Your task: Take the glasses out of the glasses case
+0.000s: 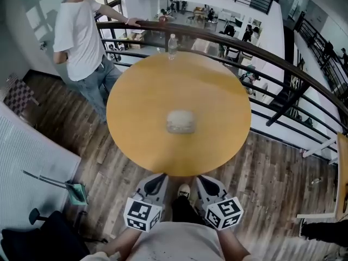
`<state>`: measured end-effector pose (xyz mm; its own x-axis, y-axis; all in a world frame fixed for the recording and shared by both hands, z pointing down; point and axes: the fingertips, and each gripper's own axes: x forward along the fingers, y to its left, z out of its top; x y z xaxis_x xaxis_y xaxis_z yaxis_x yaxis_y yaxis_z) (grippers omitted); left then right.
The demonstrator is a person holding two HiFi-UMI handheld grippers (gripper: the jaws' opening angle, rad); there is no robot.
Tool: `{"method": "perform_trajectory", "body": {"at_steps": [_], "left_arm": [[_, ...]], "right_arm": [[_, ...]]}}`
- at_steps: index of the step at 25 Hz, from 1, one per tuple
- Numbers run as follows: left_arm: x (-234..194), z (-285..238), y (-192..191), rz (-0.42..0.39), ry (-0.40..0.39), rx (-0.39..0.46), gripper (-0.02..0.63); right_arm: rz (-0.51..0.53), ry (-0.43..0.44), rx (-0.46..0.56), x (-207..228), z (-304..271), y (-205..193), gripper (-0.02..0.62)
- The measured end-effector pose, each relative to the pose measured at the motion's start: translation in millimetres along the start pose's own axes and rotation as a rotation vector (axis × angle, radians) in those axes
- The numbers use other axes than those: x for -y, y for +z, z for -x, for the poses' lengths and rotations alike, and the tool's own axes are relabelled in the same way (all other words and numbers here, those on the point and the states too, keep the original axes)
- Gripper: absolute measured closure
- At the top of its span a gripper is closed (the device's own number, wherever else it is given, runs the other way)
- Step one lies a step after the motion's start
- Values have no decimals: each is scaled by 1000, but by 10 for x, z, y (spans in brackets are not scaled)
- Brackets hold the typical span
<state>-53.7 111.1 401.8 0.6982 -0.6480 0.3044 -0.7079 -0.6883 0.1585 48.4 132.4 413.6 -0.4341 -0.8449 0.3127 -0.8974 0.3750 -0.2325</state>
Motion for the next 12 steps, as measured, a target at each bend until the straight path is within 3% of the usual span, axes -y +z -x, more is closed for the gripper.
{"method": "perform_trajectory", "body": {"at_steps": [5,12], "left_arm": [[-191,-645,273,25,35,-2,581],[-354,-1137,450,57,77,-16,582]], "right_arm": [[28,50,-29,553,-362,230,571],[66,105,-53,965,-723,483,571]]}}
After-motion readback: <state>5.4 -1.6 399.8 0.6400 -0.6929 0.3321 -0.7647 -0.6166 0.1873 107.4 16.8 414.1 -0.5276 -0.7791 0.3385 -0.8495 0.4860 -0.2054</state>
